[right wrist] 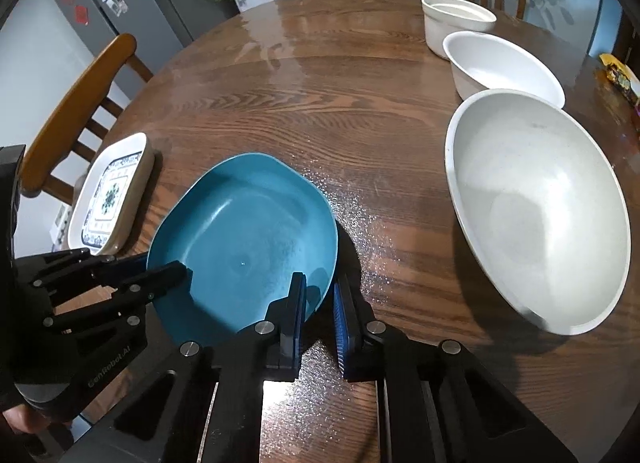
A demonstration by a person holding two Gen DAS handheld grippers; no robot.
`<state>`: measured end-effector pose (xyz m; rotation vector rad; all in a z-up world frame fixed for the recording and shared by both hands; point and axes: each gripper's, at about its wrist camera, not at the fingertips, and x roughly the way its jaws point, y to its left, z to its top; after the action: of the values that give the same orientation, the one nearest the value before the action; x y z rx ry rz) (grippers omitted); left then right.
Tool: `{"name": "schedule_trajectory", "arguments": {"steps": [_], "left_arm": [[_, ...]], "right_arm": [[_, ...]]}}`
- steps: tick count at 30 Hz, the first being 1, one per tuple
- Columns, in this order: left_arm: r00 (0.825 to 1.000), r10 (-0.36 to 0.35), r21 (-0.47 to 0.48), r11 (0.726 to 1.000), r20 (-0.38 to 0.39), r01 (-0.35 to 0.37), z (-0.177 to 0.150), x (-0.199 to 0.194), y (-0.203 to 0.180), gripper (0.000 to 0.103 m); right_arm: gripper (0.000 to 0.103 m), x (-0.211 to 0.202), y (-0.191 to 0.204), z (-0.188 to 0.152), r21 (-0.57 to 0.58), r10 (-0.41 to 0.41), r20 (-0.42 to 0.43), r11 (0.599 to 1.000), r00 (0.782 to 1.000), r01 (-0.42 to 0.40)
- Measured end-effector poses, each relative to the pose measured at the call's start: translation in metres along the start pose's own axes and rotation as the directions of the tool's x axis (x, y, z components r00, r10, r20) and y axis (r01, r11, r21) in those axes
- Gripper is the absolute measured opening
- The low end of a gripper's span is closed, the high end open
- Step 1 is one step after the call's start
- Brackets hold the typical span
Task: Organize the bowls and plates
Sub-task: 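Lift the teal plate with the left gripper toward the patterned plate stack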
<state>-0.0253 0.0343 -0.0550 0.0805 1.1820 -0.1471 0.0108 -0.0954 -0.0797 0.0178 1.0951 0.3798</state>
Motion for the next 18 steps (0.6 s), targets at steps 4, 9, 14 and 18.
{"name": "schedule_trajectory", "arguments": {"steps": [4, 9, 14, 18], "left_arm": [[1.0, -0.006, 0.0, 1.0, 0.007, 0.006, -0.004, -0.004, -0.004, 0.013], [0.999, -0.004, 0.006, 1.0, 0.047, 0.004, -0.004, -0.019, -0.009, 0.013], [0.994, -0.001, 0.005, 1.0, 0.108, 0.001, -0.003, -0.041, -0.014, 0.013], [0.988, -0.002, 0.008, 1.0, 0.152, 0.001, -0.002, -0.055, -0.016, 0.014]], "right_arm": [[0.014, -0.006, 0.001, -0.001, 0.006, -0.004, 0.02, 1.0, 1.0, 0.004], [0.014, -0.022, 0.001, -0.005, 0.009, -0.009, 0.056, 1.0, 0.998, 0.009], [0.014, -0.05, 0.003, -0.008, -0.007, -0.022, 0.121, 1.0, 0.992, 0.023], [0.014, -0.072, 0.006, -0.011, -0.015, -0.027, 0.176, 0.999, 0.984, 0.03]]}}
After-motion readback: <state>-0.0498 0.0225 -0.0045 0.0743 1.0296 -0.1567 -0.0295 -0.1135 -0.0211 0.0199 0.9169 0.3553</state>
